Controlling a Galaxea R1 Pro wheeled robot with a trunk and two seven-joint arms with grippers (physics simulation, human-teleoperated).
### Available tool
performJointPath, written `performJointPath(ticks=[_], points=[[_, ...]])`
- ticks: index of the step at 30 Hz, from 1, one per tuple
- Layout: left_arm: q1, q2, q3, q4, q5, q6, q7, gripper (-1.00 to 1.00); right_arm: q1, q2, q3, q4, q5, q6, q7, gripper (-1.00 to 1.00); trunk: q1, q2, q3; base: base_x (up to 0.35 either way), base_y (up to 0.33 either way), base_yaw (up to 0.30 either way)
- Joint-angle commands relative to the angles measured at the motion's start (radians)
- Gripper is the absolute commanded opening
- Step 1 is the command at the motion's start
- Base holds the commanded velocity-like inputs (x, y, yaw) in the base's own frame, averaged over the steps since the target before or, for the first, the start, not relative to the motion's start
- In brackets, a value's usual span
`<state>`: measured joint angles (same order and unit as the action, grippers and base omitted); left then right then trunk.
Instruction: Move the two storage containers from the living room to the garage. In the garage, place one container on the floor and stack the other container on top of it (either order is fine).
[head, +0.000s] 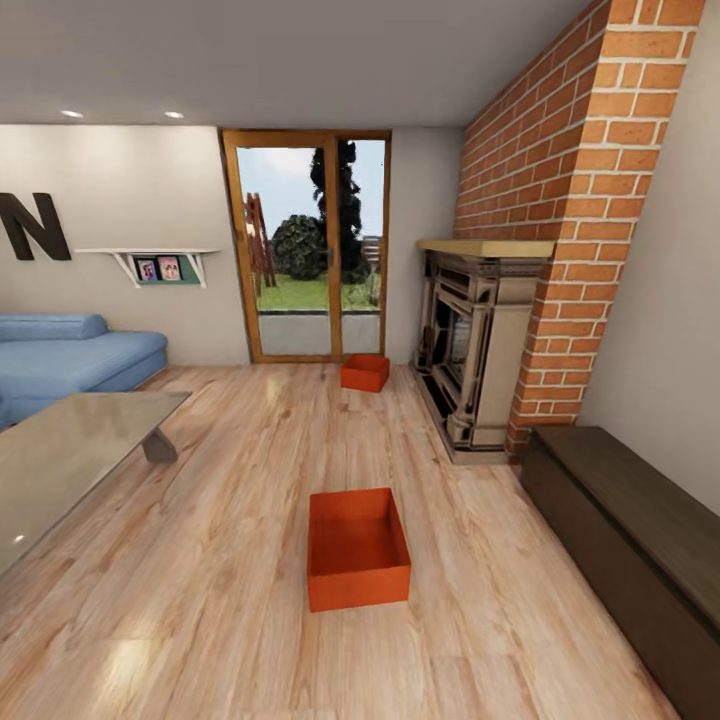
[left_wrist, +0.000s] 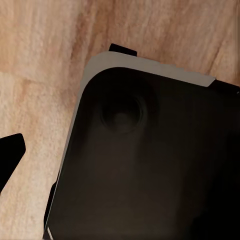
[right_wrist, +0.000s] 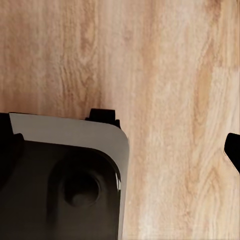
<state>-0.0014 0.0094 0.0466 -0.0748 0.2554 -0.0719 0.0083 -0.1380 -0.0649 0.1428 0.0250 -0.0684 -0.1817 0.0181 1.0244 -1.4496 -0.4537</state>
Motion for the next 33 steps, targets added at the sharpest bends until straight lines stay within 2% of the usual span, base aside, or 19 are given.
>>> performJointPath(ticks=[1, 20, 33], points=[[0.000, 0.000, 0.004, 0.000, 0.001, -0.002, 0.001, 1.00, -0.001, 0.000, 0.007, 0.003, -0.007, -0.006, 0.002, 1.00, 0.001, 0.000, -0.001, 0.315, 0.000, 0.001], [0.000, 0.000, 0.004, 0.000, 0.001, -0.002, 0.001, 1.00, -0.001, 0.004, 0.006, 0.003, -0.007, -0.008, 0.002, 1.00, 0.001, 0.000, -0.001, 0.319, -0.039, 0.002], [0.000, 0.000, 0.004, -0.001, 0.000, -0.002, 0.001, 1.00, -0.001, 0.001, 0.005, 0.003, -0.007, -0.007, 0.002, 1.00, 0.001, 0.000, -0.001, 0.305, -0.121, 0.212]])
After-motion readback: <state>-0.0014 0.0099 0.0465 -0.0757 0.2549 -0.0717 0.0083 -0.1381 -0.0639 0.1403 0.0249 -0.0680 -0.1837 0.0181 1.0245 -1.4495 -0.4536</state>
